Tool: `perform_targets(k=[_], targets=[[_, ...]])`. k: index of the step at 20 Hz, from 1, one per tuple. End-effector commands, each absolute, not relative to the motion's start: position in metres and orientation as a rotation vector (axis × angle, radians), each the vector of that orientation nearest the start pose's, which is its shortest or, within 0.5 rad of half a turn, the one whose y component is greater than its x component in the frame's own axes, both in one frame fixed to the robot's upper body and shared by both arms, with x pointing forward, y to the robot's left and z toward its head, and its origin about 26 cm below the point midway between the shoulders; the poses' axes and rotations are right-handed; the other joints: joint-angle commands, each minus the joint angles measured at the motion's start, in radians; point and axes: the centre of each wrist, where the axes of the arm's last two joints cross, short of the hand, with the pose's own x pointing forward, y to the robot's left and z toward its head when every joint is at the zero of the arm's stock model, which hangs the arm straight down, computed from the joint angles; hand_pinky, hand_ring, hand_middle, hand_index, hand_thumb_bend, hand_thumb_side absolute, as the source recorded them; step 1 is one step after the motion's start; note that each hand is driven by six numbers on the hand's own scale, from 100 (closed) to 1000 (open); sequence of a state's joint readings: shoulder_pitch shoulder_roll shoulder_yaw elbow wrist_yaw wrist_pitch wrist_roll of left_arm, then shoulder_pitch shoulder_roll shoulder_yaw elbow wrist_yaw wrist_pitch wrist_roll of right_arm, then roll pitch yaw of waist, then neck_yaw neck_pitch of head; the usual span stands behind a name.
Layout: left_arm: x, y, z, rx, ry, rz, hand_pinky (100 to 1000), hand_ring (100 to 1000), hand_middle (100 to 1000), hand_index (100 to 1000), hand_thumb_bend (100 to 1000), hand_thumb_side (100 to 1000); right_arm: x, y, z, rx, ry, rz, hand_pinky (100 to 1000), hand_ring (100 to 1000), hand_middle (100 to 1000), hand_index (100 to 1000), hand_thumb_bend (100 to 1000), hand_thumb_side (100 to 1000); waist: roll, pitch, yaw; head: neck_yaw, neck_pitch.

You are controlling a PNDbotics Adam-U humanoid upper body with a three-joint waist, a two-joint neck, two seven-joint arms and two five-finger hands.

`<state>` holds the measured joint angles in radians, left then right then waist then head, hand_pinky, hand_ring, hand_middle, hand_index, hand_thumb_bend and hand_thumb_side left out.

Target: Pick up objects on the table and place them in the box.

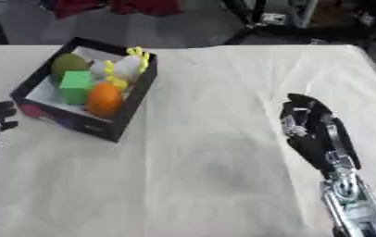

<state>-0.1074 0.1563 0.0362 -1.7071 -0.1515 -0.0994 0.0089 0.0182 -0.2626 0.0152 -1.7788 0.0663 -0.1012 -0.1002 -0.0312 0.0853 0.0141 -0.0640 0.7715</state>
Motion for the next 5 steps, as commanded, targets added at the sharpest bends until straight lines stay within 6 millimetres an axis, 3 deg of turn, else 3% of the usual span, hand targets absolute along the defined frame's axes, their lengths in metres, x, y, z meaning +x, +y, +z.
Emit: perform_targets(k=[1, 5], targets=[[0.3016, 0.275, 0.0661, 0.264, -1.916, -0.236, 776, 822, 764, 770, 167, 741, 0.2688, -0.292, 0.0613, -0.31, -1.897, 0.225, 653, 627, 650, 820, 102, 431, 0.008, -0.019, 0.001, 0.004, -0.001], [0.3016, 0.2751, 0.0654, 0.265, -1.913, -0.231, 775, 822, 764, 770, 168, 743, 0.2683, -0.2914, 0.0604, -0.321, -1.896, 0.206, 650, 620, 636, 804, 126, 453, 0.006, -0.019, 0.002, 0.01, -0.001]])
